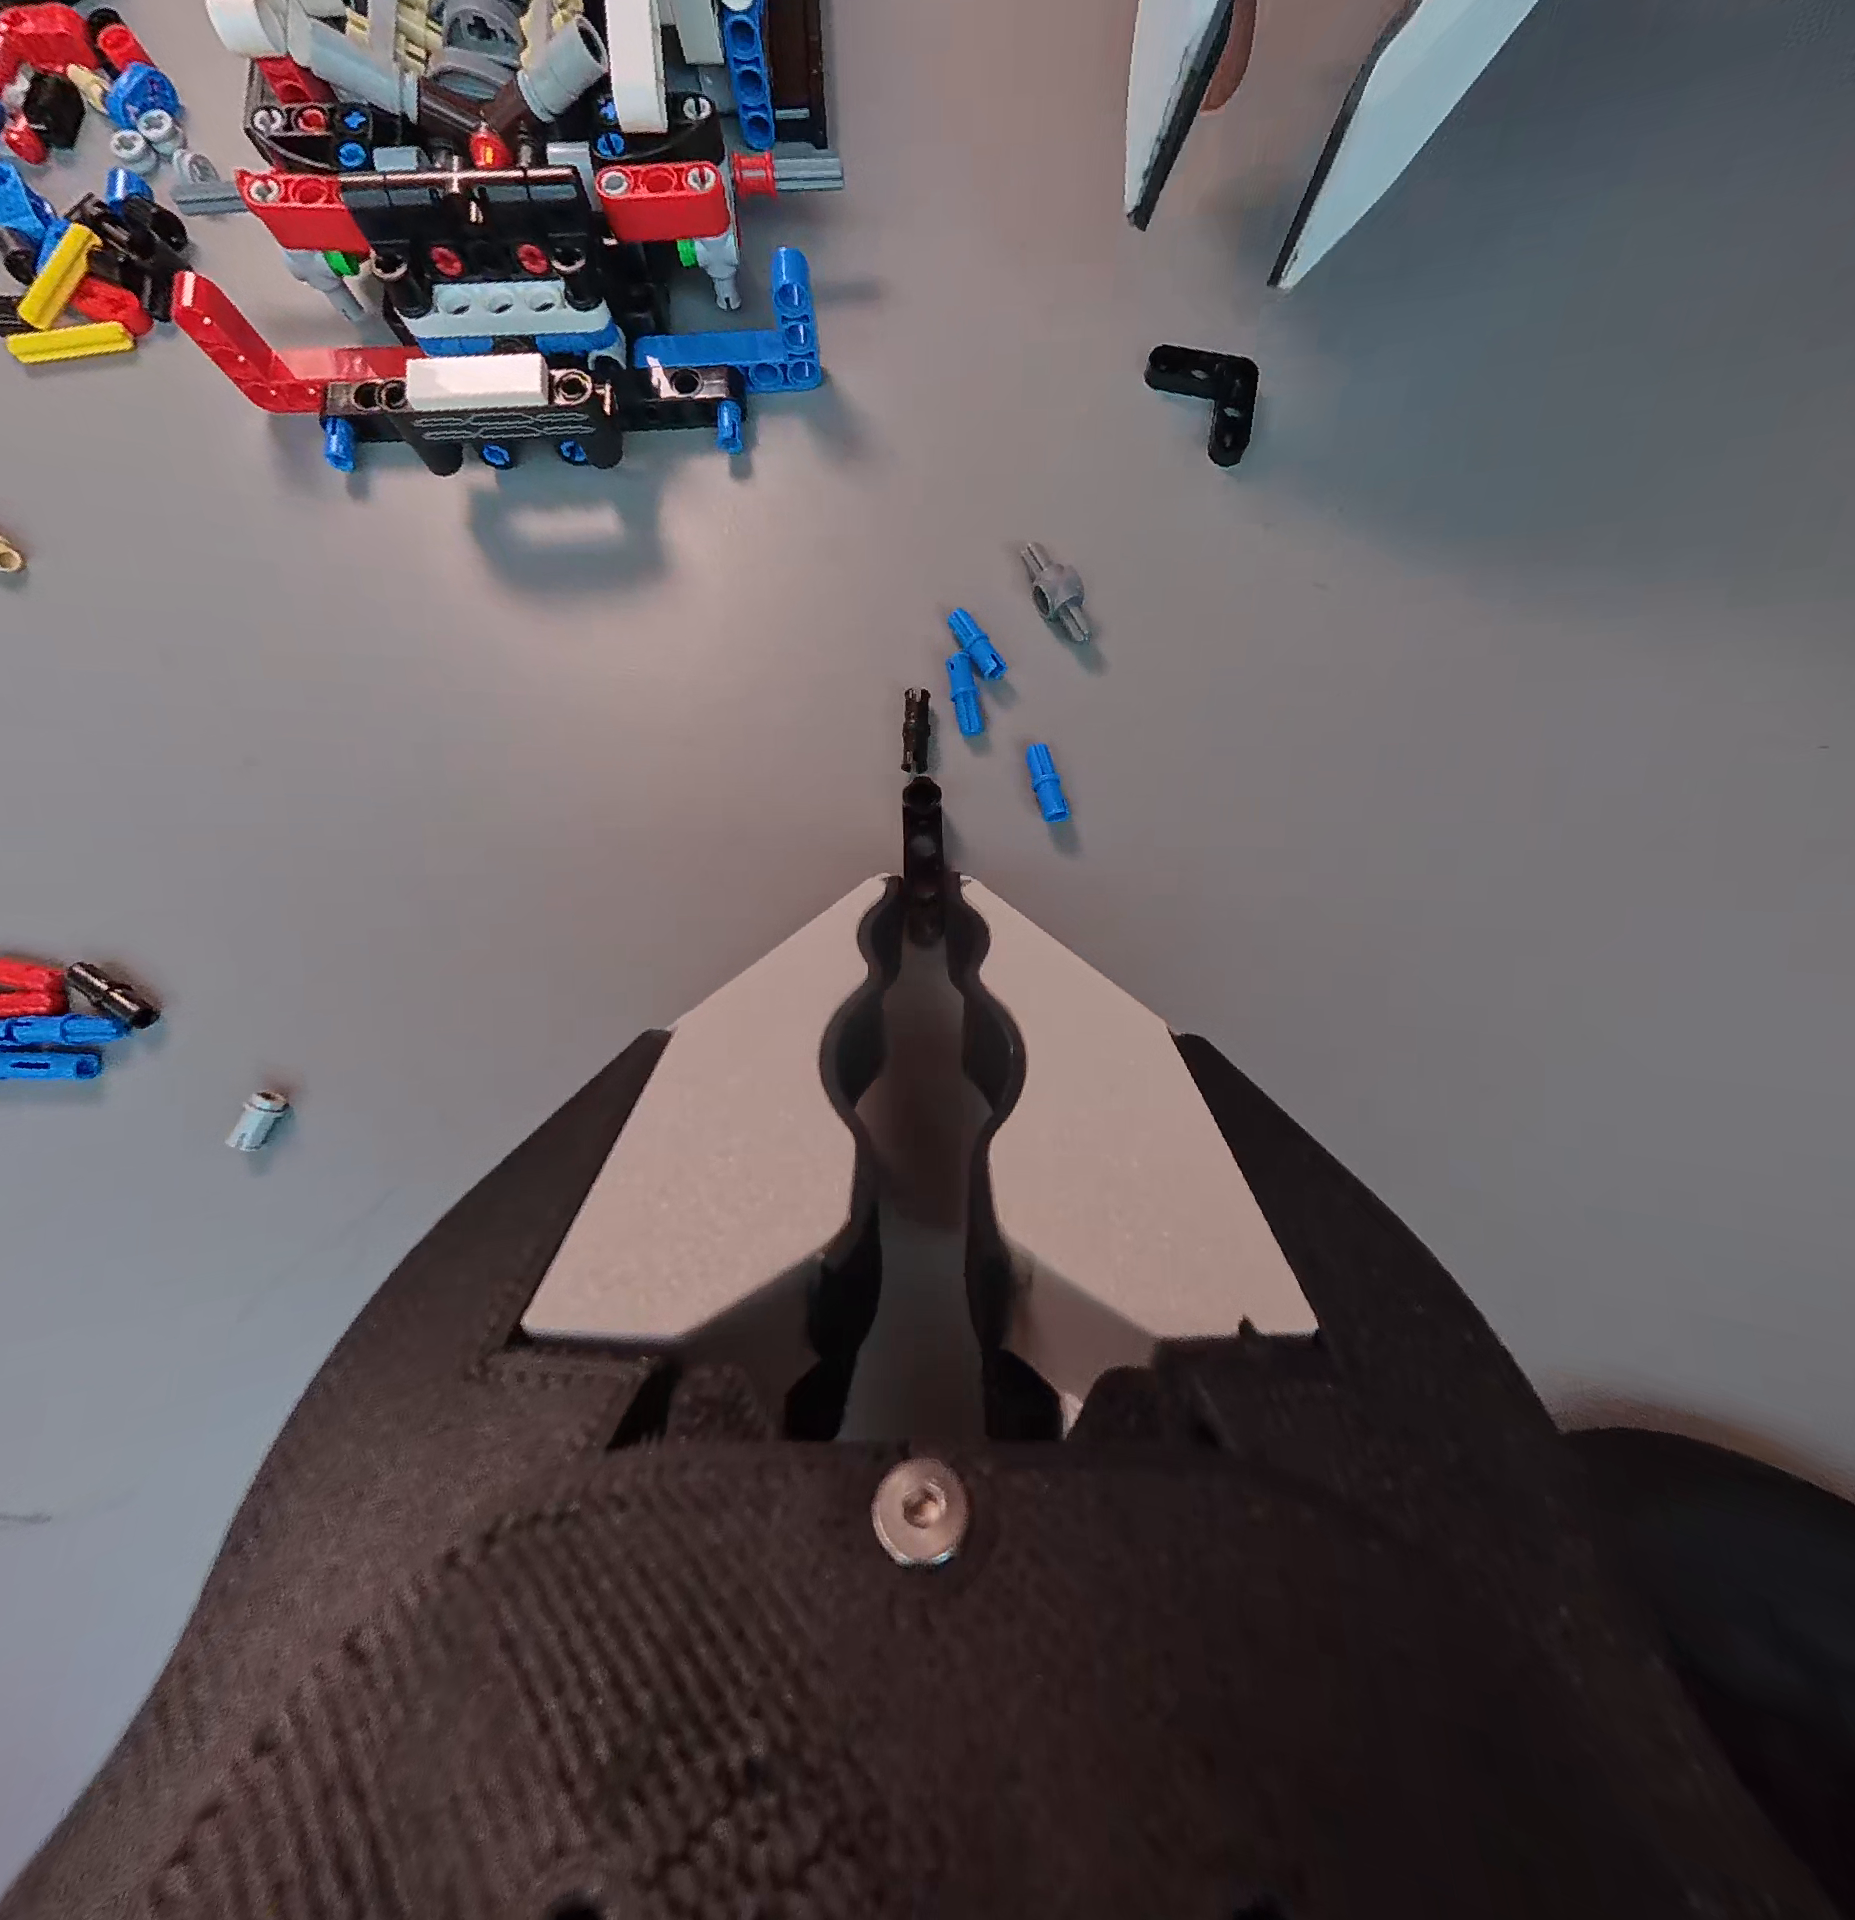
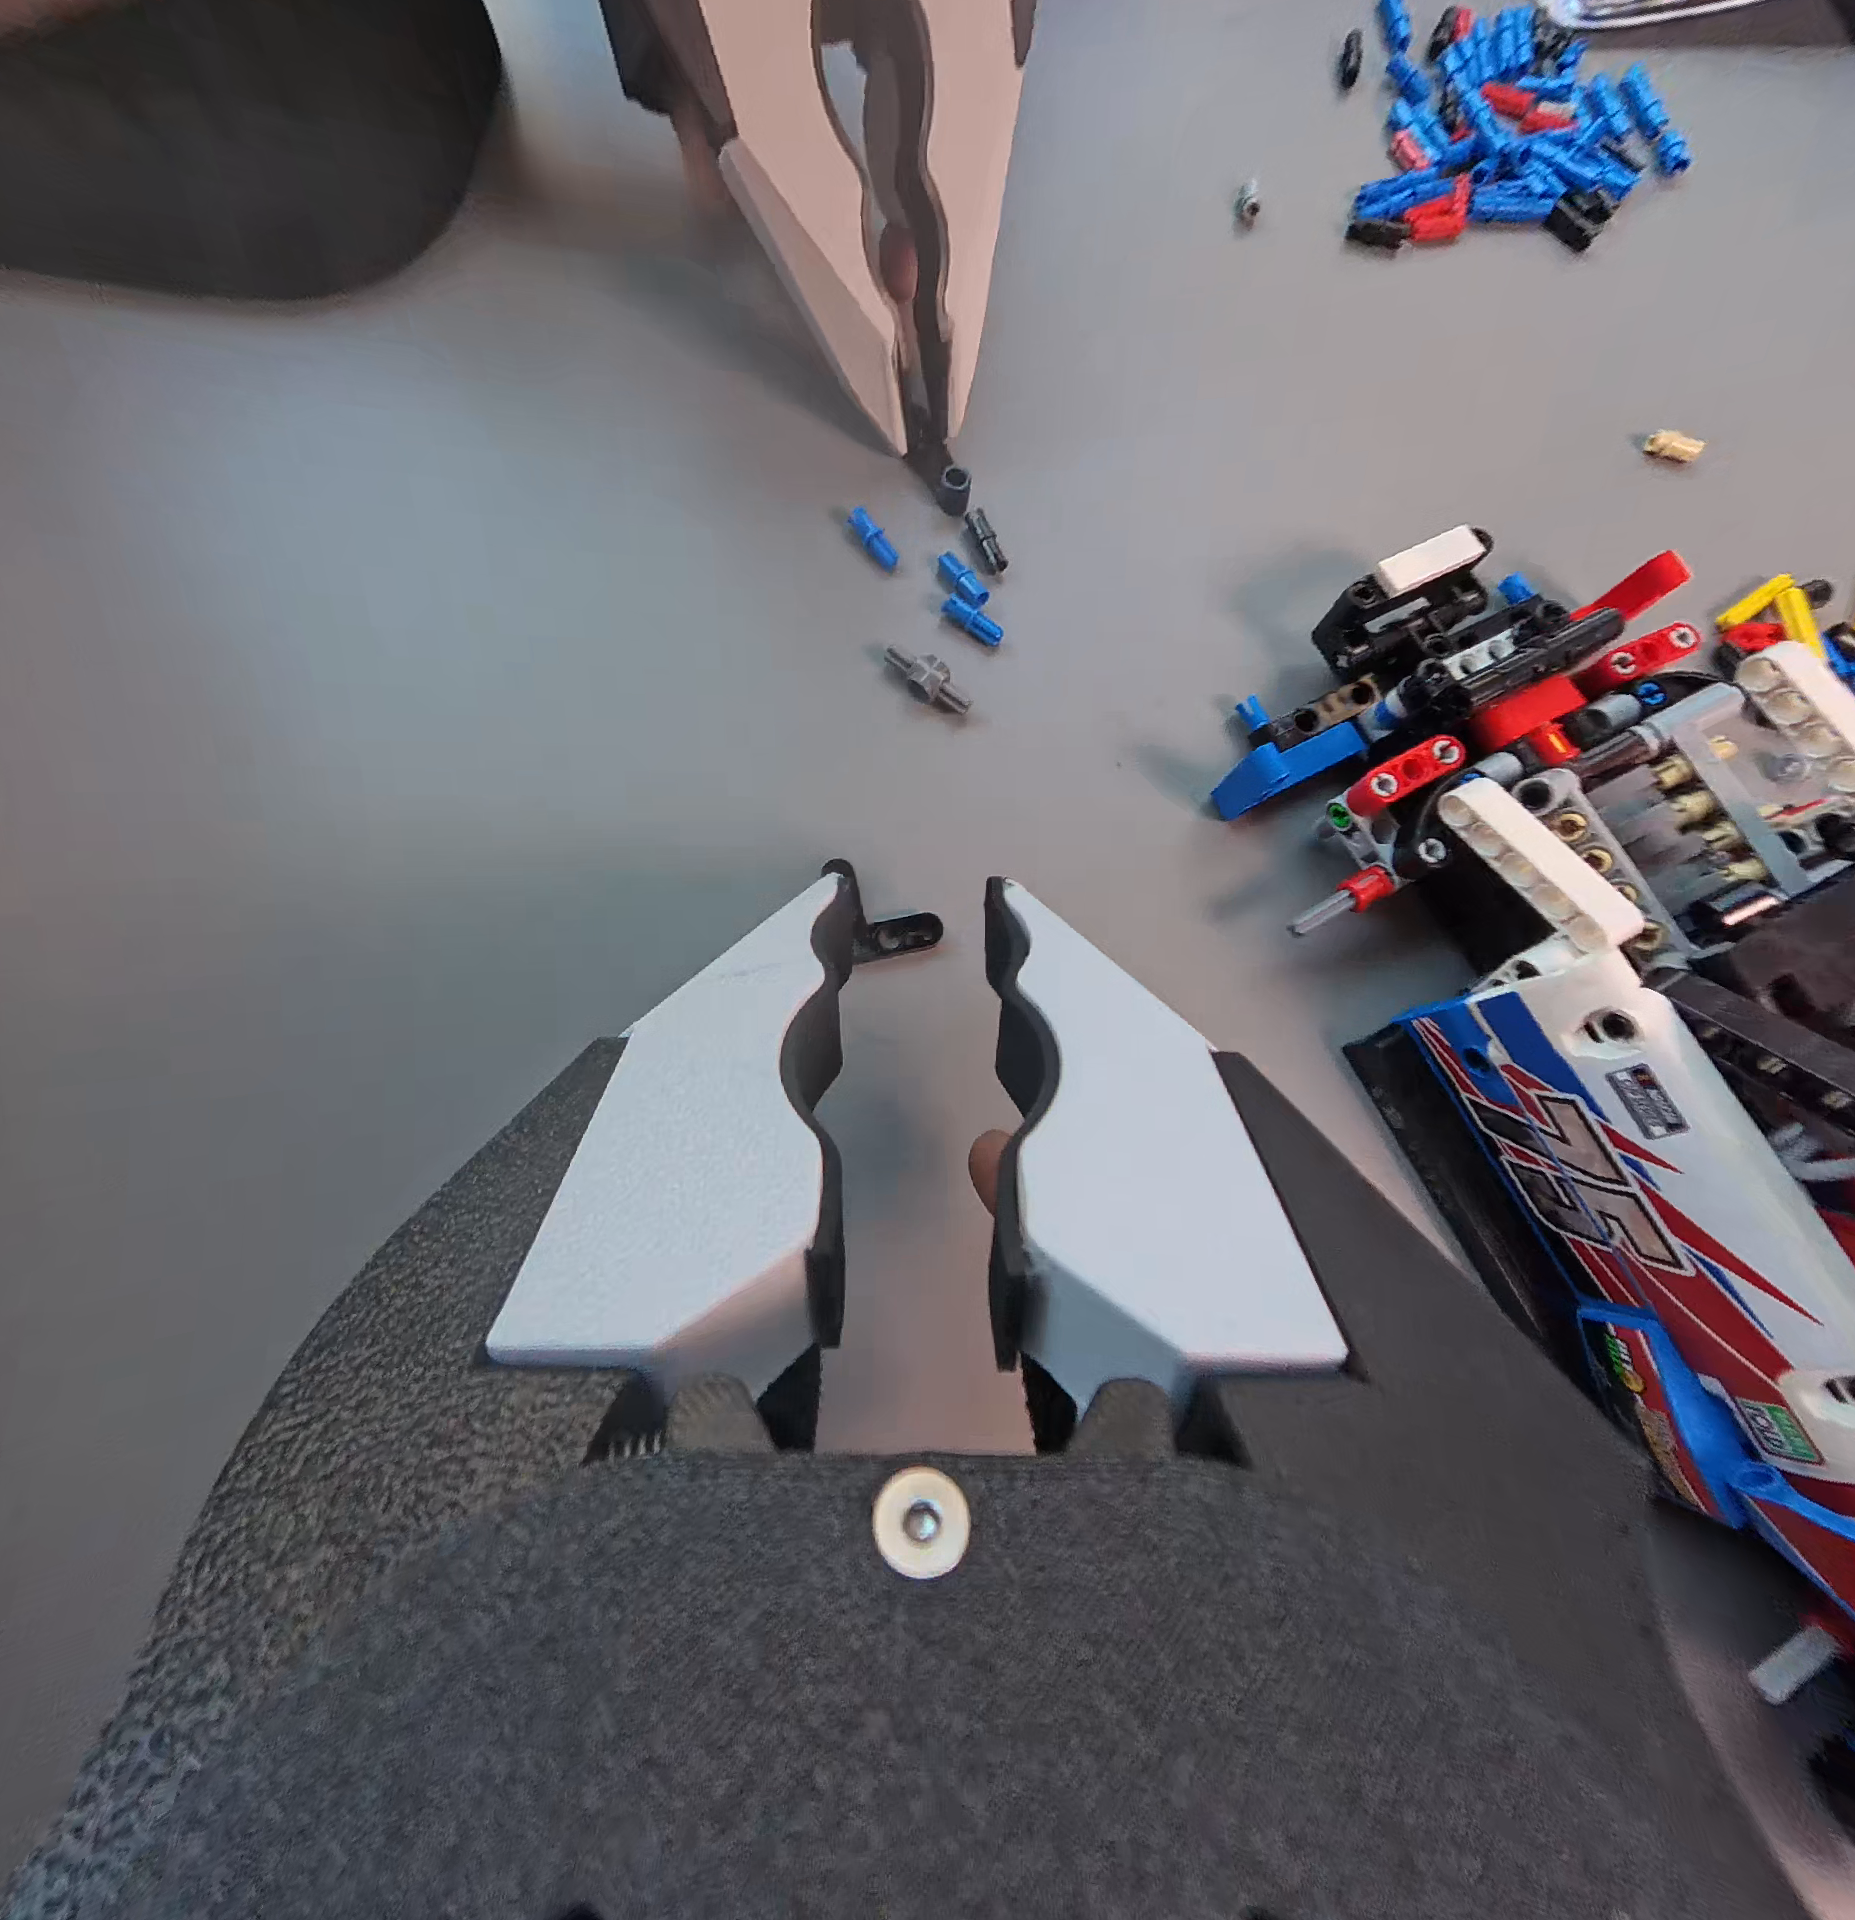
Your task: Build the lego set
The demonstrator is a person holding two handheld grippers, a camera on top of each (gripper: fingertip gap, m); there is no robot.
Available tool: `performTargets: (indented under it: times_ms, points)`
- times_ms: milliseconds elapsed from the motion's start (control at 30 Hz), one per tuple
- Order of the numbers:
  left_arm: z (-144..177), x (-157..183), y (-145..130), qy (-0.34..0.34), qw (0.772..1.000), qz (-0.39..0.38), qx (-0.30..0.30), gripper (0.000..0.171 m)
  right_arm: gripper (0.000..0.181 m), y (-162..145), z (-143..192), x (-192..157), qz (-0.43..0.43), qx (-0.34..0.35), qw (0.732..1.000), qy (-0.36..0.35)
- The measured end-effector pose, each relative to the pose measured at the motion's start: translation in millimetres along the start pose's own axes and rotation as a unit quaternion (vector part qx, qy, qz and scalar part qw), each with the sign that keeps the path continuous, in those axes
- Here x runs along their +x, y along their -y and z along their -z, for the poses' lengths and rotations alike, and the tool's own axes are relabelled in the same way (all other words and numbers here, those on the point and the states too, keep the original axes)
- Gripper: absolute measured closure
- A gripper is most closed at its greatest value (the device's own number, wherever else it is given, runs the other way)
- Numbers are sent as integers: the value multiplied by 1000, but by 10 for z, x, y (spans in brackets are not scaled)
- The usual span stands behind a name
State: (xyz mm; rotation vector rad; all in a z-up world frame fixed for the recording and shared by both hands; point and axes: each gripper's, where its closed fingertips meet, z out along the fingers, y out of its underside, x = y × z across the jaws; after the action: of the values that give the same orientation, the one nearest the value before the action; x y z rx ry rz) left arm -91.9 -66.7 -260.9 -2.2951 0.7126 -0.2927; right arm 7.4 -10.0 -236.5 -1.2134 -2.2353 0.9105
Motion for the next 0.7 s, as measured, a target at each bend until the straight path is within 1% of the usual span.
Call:
performTargets:
  times_ms: [267, 600, 700]
  points:
    - [10, -75, 31, 21, 1000, -2, 12, 165, 158, 177, 150, 276, -34, 97, 994, -46]
    - [-13, -102, 73, 37, 999, -13, 22, 166, 159, 220, 163, 366, -53, 129, 988, -62]
    - [-19, -86, 91, 35, 999, -18, 27, 165, 159, 206, 135, 361, -55, 129, 988, -58]
